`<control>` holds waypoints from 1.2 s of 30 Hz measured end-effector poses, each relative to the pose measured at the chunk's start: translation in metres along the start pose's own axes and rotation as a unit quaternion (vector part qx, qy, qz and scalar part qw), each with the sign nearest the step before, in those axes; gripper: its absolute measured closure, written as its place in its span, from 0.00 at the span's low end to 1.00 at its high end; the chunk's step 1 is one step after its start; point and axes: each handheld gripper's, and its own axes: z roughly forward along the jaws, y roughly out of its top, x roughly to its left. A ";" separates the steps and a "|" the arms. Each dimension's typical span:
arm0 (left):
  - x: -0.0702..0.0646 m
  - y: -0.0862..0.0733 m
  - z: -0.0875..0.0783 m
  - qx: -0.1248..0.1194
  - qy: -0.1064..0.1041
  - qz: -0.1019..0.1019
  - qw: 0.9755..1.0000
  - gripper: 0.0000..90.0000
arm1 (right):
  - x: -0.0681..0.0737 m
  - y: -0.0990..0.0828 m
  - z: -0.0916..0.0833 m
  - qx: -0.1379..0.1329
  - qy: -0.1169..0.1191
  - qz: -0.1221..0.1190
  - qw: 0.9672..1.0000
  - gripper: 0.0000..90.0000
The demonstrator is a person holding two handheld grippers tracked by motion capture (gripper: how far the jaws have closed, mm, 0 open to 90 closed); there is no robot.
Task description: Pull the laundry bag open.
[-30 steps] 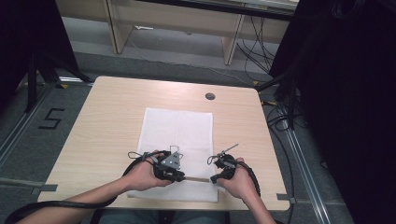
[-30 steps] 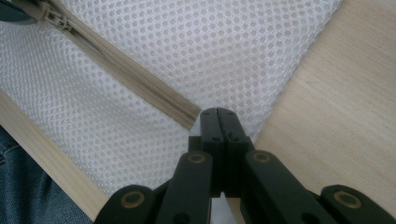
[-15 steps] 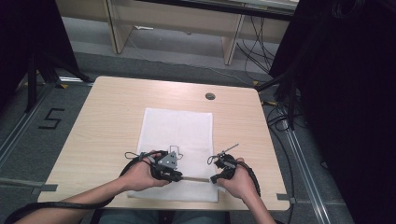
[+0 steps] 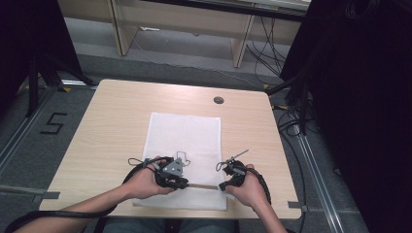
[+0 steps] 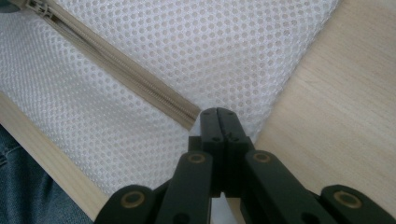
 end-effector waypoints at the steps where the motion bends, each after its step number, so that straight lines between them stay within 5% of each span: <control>1: 0.000 0.000 -0.001 0.000 0.000 -0.001 1.000 0.91 | 0.000 0.000 0.000 -0.001 0.000 0.002 1.000 1.00; 16: 0.001 -0.006 -0.007 -0.001 0.004 -0.004 1.000 0.91 | -0.001 0.000 0.000 -0.001 -0.001 -0.002 1.000 1.00; 17: 0.000 -0.006 -0.007 -0.002 0.004 -0.005 1.000 0.91 | 0.002 0.000 -0.001 0.004 0.001 0.011 1.000 1.00; 20: 0.001 -0.007 -0.009 0.011 0.008 0.014 1.000 0.91 | 0.002 0.000 -0.001 0.004 0.000 0.011 1.000 1.00; 25: 0.001 -0.009 -0.013 0.003 0.007 -0.005 1.000 0.91 | -0.001 0.000 0.001 -0.001 -0.003 -0.006 1.000 1.00; 28: 0.002 -0.010 -0.015 0.007 0.011 0.009 1.000 0.91 | 0.000 0.000 0.001 0.000 -0.005 -0.006 1.000 1.00; 31: 0.003 -0.011 -0.015 0.007 0.011 0.010 1.000 0.91 | 0.000 0.000 0.000 0.000 -0.002 0.001 1.000 1.00; 32: 0.002 -0.011 -0.015 0.003 0.009 -0.004 1.000 0.91 | 0.000 0.000 0.000 0.000 -0.001 -0.001 1.000 1.00; 36: 0.002 -0.012 -0.016 0.005 0.011 0.003 1.000 0.91 | 0.001 0.000 0.000 0.003 0.000 0.008 1.000 1.00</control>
